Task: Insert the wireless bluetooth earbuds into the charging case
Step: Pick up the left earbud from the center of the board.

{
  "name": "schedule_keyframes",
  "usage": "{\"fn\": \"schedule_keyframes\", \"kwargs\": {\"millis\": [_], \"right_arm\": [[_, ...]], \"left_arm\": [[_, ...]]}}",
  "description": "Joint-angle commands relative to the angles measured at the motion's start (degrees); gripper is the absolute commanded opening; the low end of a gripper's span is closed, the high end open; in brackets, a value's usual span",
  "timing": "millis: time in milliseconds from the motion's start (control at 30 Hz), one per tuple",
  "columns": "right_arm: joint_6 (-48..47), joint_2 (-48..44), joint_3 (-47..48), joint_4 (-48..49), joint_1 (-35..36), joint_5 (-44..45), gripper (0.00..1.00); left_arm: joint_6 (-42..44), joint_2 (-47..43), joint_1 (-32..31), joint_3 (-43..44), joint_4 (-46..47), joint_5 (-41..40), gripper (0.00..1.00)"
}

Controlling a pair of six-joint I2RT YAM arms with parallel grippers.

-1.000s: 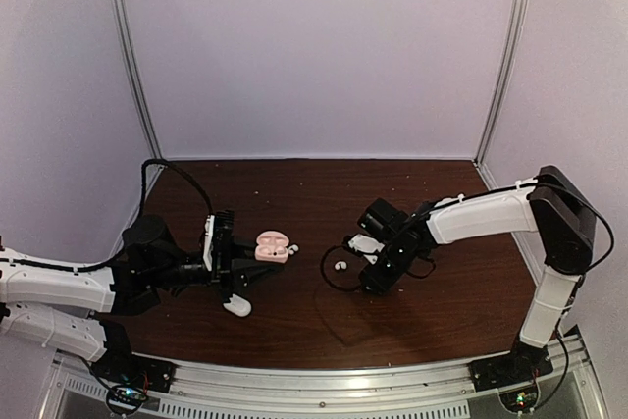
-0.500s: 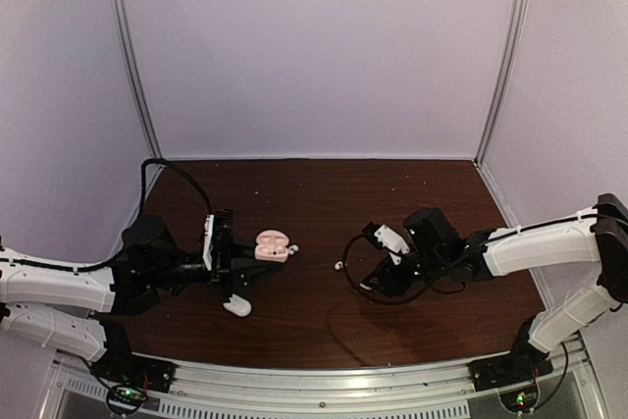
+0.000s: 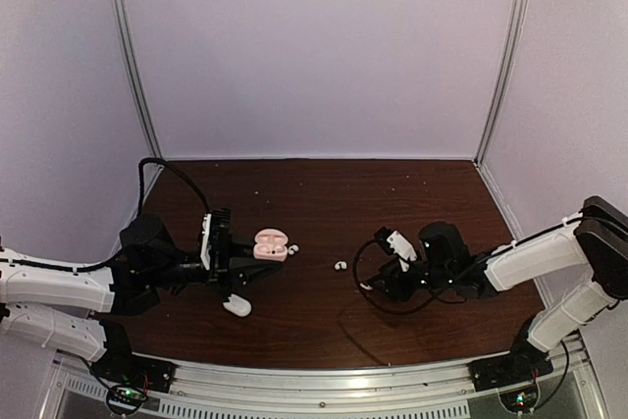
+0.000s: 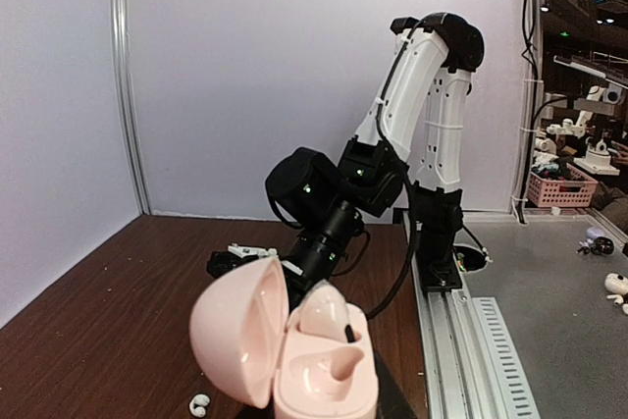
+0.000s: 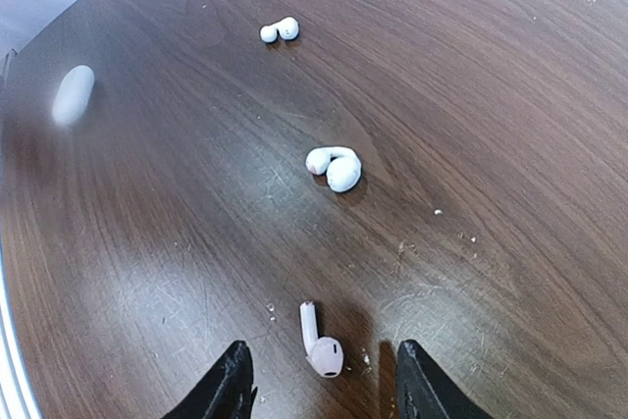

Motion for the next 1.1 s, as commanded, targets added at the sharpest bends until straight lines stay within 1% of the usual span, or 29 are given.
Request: {"fn": "schedule_keyframes", "kwargs": {"millis": [0, 67, 333, 533, 633, 767, 1000, 1067], "right_arm": [[2.5, 2.0, -5.6, 13.1, -0.4, -2.5, 0.51], [2.5, 2.1, -7.1, 16.7, -0.4, -3.5, 0.50], [0.6, 5.7, -6.7, 21.5, -0.4, -1.8, 0.48], [-0.2, 8.9, -6.4, 22.3, -0.4, 1.0, 0.48], [-0.1, 10.3, -6.5, 23.5, -0.5, 1.8, 0.46], [-0.4, 11.8, -7.7, 26.1, -0.5, 1.3, 0.44], [-1.3, 15.8, -6.5, 28.4, -0.4, -0.8, 0.42], [-1.4, 16.7, -6.5, 28.8, -0.4, -1.3, 0.39]], "left_arm": [[0.6, 0.0, 0.4, 0.8, 3.8, 1.0, 0.00], [0.7, 0.0, 0.4, 0.7, 3.9, 1.2, 0.00], [0.8, -0.5, 0.4, 0.4, 4.0, 1.1, 0.00], [1.1, -2.1, 0.4, -0.1, 3.2, 0.5, 0.00], [1.2, -2.2, 0.4, -0.3, 3.1, 0.5, 0.00], [1.5, -2.2, 0.4, -0.1, 2.5, 0.6, 0.00], [1.7, -2.6, 0.4, -0.1, 2.0, 0.4, 0.00], [1.7, -2.8, 0.5, -0.2, 2.1, 0.3, 0.00]]}}
